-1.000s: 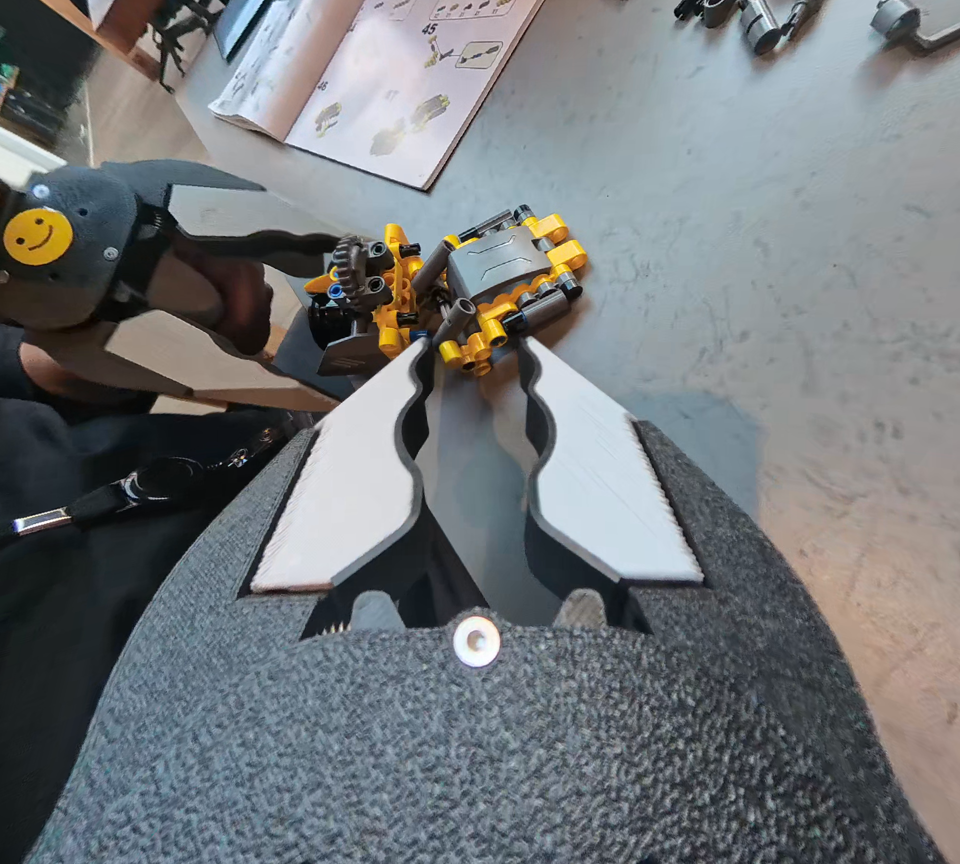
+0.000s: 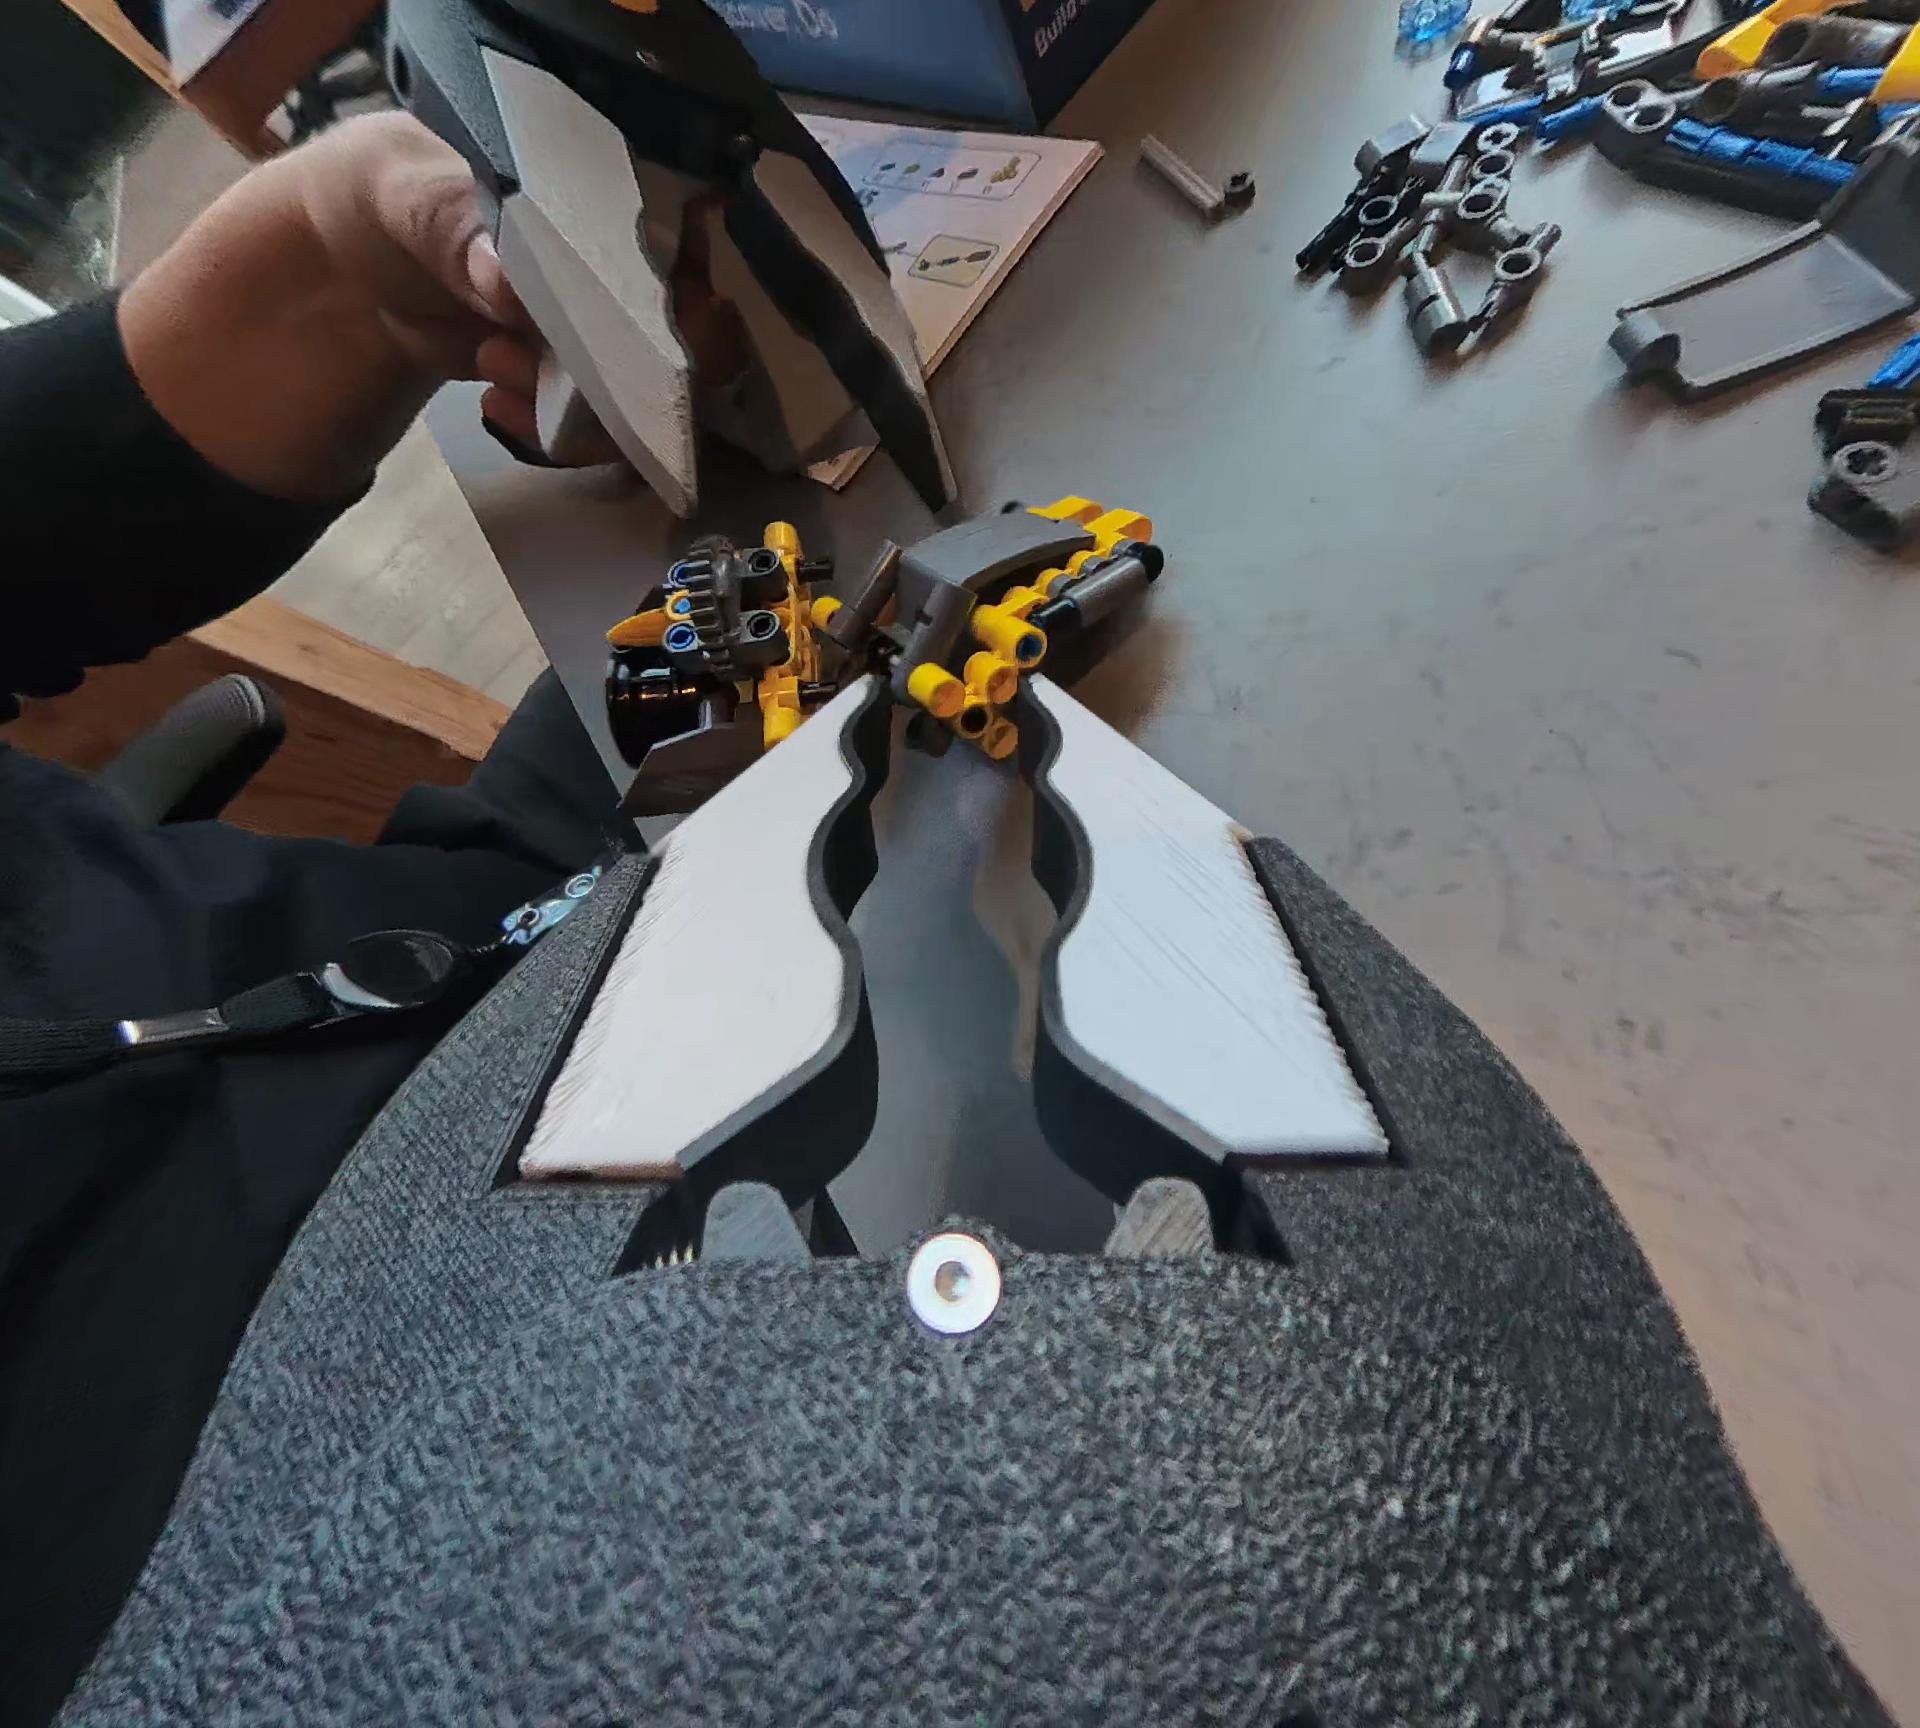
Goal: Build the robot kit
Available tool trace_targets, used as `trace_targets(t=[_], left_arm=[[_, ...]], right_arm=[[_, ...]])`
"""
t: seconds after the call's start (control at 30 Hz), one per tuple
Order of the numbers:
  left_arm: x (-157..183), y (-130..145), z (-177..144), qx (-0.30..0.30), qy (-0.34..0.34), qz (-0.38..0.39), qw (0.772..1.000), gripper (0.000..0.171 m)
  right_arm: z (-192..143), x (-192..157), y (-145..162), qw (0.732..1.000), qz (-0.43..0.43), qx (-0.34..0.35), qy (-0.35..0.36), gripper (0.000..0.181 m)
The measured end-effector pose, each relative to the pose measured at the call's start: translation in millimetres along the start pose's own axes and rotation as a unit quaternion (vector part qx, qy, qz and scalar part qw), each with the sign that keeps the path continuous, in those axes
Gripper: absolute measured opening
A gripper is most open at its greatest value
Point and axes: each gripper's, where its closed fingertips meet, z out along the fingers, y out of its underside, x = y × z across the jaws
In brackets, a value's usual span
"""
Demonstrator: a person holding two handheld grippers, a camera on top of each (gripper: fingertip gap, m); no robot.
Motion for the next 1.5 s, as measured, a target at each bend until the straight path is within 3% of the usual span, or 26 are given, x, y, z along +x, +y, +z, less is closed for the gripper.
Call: trace_targets(t=[0.2,0.53,0.7,0.93,1.0,1.07,1.2,1.33,1.43,1.5], left_arm=[[2,2,7,-0.030,0.030,-0.033,0.999,0.052],[3,-10,11,-0.019,0.018,-0.028,0.999,0.049],[4,-34,8,0.052,0.005,-0.035,0.998,0.045],[41,-55,5,0.118,0.120,-0.075,0.983,0.056],[48,-62,4,0.135,0.158,-0.090,0.974,0.041],[52,-65,2,0.145,0.182,-0.092,0.968,0.023],[51,-65,-1,0.152,0.171,-0.060,0.972,0.013],[45,-44,4,0.083,0.121,0.035,0.989,0.013],[24,-28,9,0.033,0.048,0.105,0.993,0.013],[18,-27,7,0.027,0.035,0.123,0.991,0.013]], right_arm=[[-1,4,-8,1.000,-0.004,0.014,0.015,0.023],[-16,8,-38,0.994,0.056,0.096,-0.015,0.022],[-25,12,-60,0.986,0.086,0.133,-0.044,0.022],[-40,7,-92,0.977,0.061,0.197,-0.051,0.022],[-38,-2,-93,0.977,0.041,0.204,-0.054,0.022],[-35,-7,-90,0.978,0.026,0.200,-0.050,0.022],[-30,-9,-78,0.983,-0.001,0.182,-0.037,0.022],[-24,-15,-53,0.989,0.004,0.135,-0.067,0.022],[-17,-13,-27,0.994,0.030,0.079,-0.070,0.039],[-14,-23,-13,0.995,0.030,0.053,-0.079,0.054]])
